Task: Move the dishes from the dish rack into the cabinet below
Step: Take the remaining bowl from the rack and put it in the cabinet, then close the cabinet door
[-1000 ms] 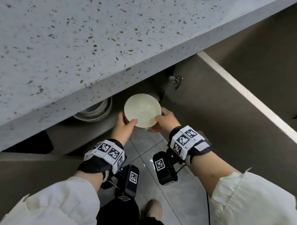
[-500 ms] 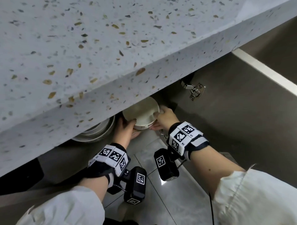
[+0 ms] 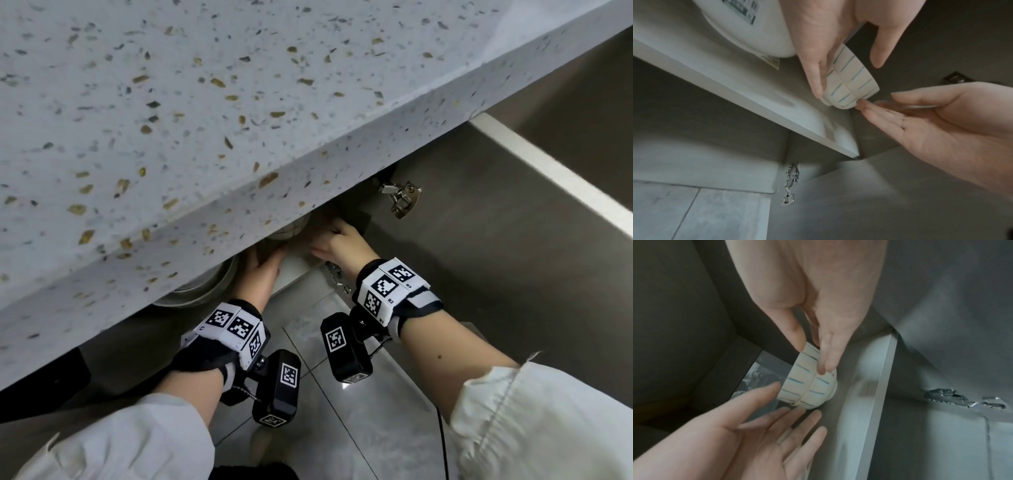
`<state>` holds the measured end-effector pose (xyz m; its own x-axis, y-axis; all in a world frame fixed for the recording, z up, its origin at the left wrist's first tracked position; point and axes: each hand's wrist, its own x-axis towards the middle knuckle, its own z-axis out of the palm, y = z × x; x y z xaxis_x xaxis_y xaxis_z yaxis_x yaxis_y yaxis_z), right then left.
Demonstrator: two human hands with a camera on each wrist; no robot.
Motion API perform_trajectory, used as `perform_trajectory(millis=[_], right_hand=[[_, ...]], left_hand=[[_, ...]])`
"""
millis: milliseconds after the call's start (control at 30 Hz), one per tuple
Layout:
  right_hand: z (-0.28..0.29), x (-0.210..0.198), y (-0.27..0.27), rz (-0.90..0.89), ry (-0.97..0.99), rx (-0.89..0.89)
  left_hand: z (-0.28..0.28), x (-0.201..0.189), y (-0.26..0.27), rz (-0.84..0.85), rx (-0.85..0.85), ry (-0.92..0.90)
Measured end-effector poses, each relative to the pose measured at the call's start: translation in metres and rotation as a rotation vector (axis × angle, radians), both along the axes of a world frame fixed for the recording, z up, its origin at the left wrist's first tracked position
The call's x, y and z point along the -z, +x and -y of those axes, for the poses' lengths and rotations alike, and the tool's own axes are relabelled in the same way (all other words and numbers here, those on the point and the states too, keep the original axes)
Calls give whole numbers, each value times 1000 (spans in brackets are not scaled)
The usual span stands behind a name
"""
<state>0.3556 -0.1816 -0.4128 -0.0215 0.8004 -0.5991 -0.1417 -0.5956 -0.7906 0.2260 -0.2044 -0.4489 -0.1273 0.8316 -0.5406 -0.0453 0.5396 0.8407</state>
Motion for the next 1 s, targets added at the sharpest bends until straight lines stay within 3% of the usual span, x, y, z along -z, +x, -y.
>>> perform_trajectory(millis=[266, 400, 566, 633, 733, 799, 999], right_hand=[[74, -85, 32, 278, 76, -175], [114, -153, 56, 442, 169, -228], [146, -230, 94, 793, 331, -91], [153, -241, 116, 984, 323, -82], [169, -233, 143, 1186, 19, -213], [185, -221, 151, 1247, -162, -291], [201, -228, 145, 1277, -207, -390]], left_hand=[[59, -96, 21, -234, 307, -71], [92, -161, 34, -347, 398, 32], [125, -234, 46, -558, 525, 256], [131, -256, 47, -662, 571, 369], [137, -278, 40, -853, 600, 488], [142, -284, 29, -974, 594, 541], [156, -288, -22, -1302, 537, 441]])
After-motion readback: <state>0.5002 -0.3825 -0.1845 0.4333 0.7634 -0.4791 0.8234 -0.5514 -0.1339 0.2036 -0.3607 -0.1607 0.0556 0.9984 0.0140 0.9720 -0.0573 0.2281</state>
